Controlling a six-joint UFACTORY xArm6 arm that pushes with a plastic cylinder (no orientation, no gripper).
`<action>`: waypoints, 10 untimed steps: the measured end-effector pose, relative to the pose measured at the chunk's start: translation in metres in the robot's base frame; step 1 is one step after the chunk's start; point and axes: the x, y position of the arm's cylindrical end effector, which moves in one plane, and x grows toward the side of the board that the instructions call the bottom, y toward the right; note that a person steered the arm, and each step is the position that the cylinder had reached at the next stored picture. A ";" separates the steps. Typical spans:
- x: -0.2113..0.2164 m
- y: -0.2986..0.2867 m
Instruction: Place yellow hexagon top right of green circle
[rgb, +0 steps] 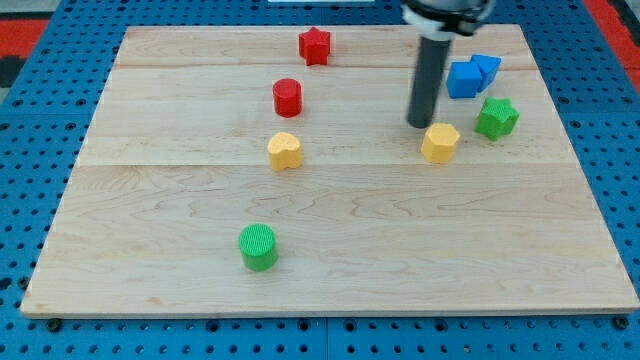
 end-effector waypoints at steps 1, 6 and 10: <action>0.050 0.026; 0.069 -0.062; 0.135 -0.154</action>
